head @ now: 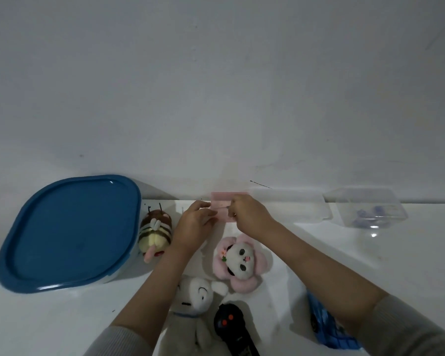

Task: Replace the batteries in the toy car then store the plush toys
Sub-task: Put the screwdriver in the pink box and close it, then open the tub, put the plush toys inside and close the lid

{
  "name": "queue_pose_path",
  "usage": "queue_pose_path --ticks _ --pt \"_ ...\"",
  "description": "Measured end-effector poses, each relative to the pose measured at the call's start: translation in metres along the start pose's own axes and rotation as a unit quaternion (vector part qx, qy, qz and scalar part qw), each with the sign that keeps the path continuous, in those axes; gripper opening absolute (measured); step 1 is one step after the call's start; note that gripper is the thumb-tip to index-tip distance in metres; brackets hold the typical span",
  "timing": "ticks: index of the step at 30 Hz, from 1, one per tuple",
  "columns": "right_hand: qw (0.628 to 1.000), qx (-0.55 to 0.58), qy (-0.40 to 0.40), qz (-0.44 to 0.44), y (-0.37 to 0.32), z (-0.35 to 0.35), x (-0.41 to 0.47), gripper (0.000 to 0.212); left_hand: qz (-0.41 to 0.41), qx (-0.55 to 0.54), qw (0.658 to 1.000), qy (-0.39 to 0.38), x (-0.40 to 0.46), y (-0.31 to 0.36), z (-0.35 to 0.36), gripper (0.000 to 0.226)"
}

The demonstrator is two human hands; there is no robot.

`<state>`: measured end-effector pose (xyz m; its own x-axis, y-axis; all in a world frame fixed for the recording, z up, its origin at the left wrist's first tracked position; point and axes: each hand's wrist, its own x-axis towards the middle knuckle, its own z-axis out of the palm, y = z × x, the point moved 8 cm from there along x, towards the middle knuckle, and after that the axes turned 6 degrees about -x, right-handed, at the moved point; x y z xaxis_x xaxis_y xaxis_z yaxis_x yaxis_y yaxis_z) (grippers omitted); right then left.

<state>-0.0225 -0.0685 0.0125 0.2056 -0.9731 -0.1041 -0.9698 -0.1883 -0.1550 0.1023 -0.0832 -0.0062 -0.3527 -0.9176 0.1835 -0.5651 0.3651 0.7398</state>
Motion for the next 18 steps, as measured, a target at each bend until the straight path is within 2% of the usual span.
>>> queue_pose_path --ticks 4,8,11,14,18 --pt "0.999 -0.007 -0.022 -0.027 -0.003 -0.001 0.001 0.032 -0.032 0.031 0.999 -0.032 0.002 0.007 -0.001 0.022" --pt "0.998 0.01 -0.05 -0.023 -0.002 -0.006 0.0 0.019 -0.082 0.069 0.989 -0.097 -0.011 0.018 -0.007 0.042" --pt "0.998 0.055 -0.016 -0.019 -0.018 -0.025 -0.006 0.016 -0.062 0.05 0.997 -0.017 -0.03 0.037 -0.046 0.044" --pt "0.99 0.129 0.047 -0.033 -0.056 -0.051 -0.016 0.025 -0.057 0.042 0.992 0.1 -0.055 0.041 -0.107 0.04" --pt "0.968 0.23 0.087 -0.055 -0.125 -0.063 -0.016 0.032 -0.133 0.093 0.964 0.208 -0.094 0.0 -0.197 0.044"
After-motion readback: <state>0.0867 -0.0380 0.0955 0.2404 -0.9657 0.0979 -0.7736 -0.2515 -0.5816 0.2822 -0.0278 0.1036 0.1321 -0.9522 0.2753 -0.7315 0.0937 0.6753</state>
